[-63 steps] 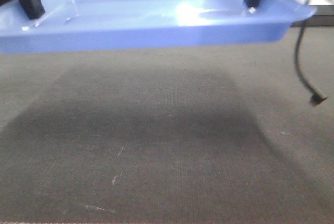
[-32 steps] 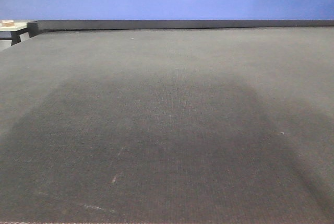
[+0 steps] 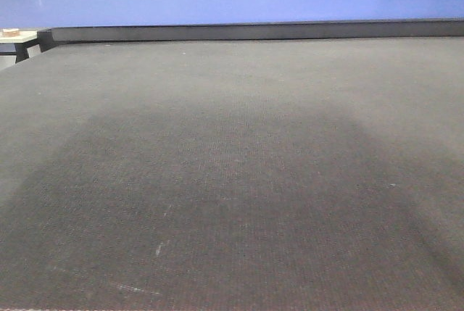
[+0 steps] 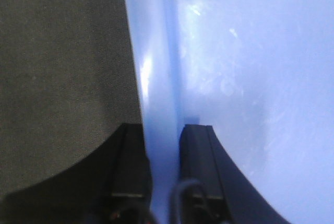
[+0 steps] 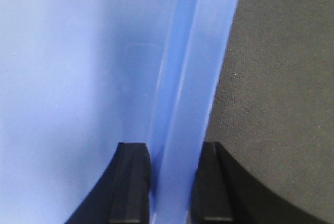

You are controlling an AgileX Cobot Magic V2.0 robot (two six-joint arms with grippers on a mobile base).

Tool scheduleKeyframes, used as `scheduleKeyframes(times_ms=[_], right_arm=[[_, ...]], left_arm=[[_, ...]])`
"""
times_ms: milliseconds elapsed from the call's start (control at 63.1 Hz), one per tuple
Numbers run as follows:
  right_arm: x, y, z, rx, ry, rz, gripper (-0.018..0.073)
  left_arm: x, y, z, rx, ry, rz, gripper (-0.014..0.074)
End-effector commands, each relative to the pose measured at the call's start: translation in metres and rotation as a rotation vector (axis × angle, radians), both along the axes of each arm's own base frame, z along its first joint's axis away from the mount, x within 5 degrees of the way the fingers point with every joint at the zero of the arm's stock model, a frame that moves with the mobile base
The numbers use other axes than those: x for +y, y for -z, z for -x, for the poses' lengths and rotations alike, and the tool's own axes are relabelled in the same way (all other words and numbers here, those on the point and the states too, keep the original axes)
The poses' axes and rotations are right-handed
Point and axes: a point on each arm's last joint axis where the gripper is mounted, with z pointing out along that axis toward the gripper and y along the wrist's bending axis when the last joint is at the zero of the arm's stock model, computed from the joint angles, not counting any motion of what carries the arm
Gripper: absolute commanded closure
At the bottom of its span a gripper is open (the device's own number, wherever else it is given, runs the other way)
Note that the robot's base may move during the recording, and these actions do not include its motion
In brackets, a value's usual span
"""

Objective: Grab blue tray and place on right shelf
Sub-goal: 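Lift the tray off the table with both grippers, then drive the base toward the shelving rack holding the tray level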

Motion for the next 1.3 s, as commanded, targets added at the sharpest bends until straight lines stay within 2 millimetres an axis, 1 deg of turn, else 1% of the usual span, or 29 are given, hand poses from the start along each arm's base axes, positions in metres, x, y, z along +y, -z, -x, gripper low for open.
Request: scheduleKeyframes(times_ms=[0, 1283], right_arm=[[-0.0029, -0.0158, 0.0092, -0.048, -0.041, -0.010, 0.0536], [-0.0023, -0.0149, 0.0084, -0.046, -0.041, -0.009, 0.0538]], left_arm=[[-0.0016, -0.0163, 0.0132, -0.027, 0.063, 0.021, 0.0638], [-0.0033, -0.0163, 0.0144, -0.014, 0.067, 0.041, 0.0645]])
